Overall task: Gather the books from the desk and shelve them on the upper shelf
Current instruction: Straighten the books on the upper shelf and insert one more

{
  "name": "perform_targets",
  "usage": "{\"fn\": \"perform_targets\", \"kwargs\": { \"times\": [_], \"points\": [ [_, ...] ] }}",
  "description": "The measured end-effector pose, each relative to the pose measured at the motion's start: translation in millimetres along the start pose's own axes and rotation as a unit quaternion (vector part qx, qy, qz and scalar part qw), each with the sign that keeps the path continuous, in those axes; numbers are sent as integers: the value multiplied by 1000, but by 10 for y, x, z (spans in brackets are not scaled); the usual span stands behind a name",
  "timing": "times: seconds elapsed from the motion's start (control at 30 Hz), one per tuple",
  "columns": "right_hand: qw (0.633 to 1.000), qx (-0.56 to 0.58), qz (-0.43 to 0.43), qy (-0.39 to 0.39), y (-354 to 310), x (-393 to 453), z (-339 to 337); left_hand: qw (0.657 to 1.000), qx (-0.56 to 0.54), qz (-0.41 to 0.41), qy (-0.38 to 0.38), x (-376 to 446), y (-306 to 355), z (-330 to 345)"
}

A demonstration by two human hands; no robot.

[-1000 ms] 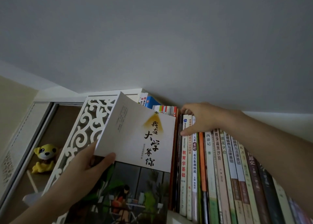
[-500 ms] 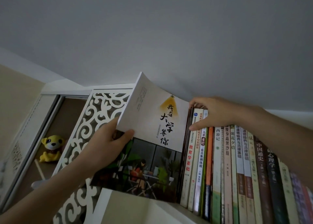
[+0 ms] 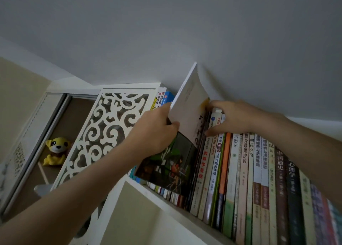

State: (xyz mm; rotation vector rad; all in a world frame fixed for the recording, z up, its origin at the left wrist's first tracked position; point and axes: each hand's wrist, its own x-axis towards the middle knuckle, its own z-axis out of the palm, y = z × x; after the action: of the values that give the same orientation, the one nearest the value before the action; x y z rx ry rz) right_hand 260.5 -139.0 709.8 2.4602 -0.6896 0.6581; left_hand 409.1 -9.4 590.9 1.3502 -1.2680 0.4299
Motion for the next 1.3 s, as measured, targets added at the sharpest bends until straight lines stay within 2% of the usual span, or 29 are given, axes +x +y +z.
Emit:
{"fn": "perform_targets", "kwargs": {
  "times": [0.13, 0.27, 0.33, 0.4, 0.53, 0.6, 0.7, 0.87, 1.03, 1.1, 1.2, 1.3],
  "points": [
    [999, -8, 5, 34, 31, 10, 37, 999, -6, -37, 27, -104, -39, 445],
    [999, 14, -24, 23, 35, 29, 37, 995, 5, 4, 103, -124, -163, 1072],
    [999, 41, -22, 3, 40, 19, 15, 993, 22, 13, 116, -157, -226, 1213],
    [999, 48, -16, -12, 55, 15, 7, 996, -1, 10, 93, -205, -312, 1202],
    [998, 59, -10, -31, 74, 40, 9, 994, -97, -32, -34, -201, -532, 957],
    [997, 58, -12, -39, 62, 73, 13, 988, -127, -42, -71, -154, -553, 855],
    [996, 60, -2, -60, 40, 104, 9, 983, -162, -62, -55, -93, -543, 839],
    [995, 59, 6, -80, -2, 133, 34, 994, -67, -86, 13, -25, -589, 947],
    [991, 54, 14, -122, -124, 174, -59, 998, -57, -29, -24, -44, -788, 893],
    [995, 18, 28, -96, -175, 252, 2, 999, -43, -6, -15, -29, -825, 893],
    [999, -1, 36, -9, -197, 349, 170, 999, -28, 33, 7, -2, -876, 912],
    [999, -2, 45, 7, -207, 380, 205, 998, -13, 55, 14, 1, -908, 899]
  ]
}}
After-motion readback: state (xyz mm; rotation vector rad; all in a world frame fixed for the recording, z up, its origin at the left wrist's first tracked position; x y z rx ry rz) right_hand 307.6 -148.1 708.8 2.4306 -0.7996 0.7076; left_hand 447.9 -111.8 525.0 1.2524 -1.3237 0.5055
